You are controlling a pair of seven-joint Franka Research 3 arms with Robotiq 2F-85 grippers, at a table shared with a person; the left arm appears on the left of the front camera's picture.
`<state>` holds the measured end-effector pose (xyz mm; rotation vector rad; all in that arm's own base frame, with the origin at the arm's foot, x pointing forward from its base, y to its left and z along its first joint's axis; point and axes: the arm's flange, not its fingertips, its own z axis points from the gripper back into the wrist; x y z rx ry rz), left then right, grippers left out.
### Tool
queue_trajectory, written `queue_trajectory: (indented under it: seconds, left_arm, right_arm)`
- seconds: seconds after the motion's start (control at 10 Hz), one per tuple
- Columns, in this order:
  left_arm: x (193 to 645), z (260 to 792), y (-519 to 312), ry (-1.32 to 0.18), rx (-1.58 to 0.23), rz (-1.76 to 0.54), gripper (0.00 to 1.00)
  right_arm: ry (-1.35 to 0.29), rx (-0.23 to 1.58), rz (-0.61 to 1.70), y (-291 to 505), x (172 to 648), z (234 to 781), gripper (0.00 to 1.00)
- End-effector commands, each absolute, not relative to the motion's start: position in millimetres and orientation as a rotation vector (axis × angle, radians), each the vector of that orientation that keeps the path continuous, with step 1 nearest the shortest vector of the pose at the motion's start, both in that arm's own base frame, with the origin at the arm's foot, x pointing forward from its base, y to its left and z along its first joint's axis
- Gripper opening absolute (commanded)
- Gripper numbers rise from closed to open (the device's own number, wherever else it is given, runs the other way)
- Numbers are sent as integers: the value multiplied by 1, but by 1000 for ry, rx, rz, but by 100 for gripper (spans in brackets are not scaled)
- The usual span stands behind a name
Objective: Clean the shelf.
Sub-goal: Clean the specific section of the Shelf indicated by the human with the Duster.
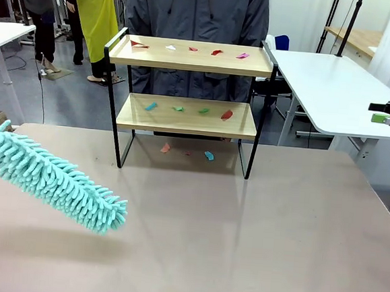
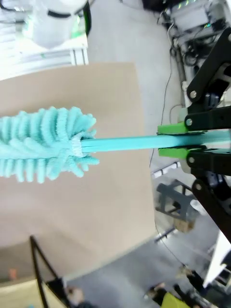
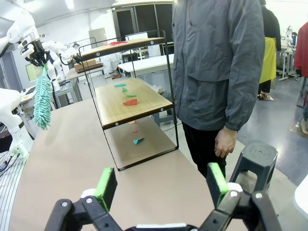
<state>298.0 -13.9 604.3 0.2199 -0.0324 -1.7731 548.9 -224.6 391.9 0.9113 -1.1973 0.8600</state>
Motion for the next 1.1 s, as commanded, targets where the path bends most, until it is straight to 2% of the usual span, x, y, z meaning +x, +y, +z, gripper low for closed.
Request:
queue_trajectory:
  seconds: [0.0, 1.0]
  left_arm:
    - [297, 606, -9, -51, 285, -1774, 13]
    - [297, 606, -9, -51, 285, -1774, 13]
  right_arm:
    - [-1200, 909, 865, -224, 550, 395, 100]
    - [-1200, 909, 865, -224, 550, 395, 100]
